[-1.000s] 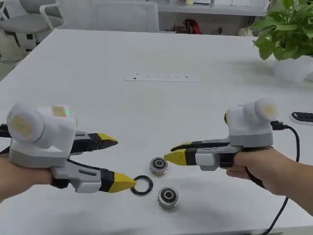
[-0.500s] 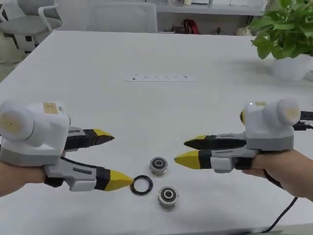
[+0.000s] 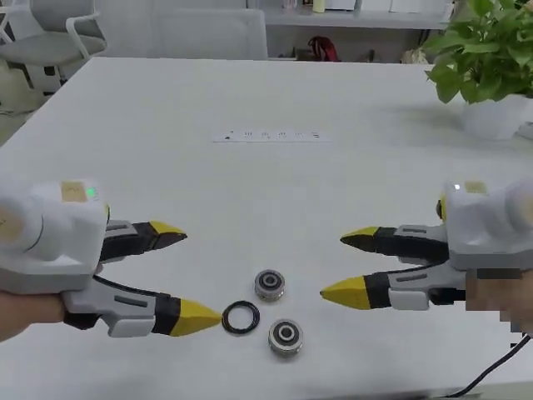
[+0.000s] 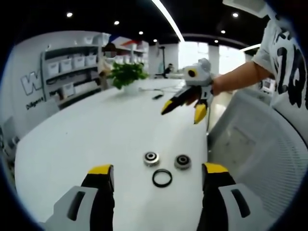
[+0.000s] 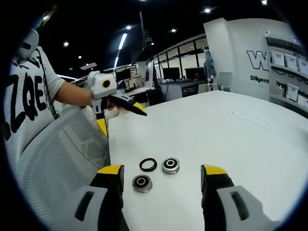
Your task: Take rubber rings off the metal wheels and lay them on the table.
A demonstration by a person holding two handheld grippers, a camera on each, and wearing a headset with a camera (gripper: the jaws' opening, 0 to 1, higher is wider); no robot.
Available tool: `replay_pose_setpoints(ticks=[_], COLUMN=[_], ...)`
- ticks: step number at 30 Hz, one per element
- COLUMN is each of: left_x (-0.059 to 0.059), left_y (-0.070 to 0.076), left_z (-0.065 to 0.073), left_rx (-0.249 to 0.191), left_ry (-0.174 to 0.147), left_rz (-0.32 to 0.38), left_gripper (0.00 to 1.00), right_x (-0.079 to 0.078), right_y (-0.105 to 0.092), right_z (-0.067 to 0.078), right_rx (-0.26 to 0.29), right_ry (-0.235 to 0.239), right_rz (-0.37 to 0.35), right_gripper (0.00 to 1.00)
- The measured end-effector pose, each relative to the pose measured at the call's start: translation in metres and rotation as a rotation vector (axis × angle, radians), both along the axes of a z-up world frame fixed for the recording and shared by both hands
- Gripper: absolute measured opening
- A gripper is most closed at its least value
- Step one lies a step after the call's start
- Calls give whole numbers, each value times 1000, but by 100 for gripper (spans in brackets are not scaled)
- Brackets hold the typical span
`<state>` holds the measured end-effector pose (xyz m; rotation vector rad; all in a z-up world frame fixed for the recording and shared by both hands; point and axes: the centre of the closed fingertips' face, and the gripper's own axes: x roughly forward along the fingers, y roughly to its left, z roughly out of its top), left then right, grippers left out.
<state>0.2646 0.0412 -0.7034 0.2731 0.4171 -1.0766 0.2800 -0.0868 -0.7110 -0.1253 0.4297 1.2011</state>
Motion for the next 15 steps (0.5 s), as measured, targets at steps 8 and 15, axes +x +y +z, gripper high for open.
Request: replay_pose_setpoints(ticks=[8, 15], left_x=[-4, -6], left_y=[6, 9], left_z=[-1, -3], left_rx=[4, 6], left_ry=[-6, -5], left_rz=[11, 21], left_gripper=[81, 82], right_x=[-9, -10], right_y=[-10, -16], right_z=[-11, -16], right_rx=[-65, -91], right_ry=[-40, -50], right_rz=[24, 25], right_gripper=[69, 73])
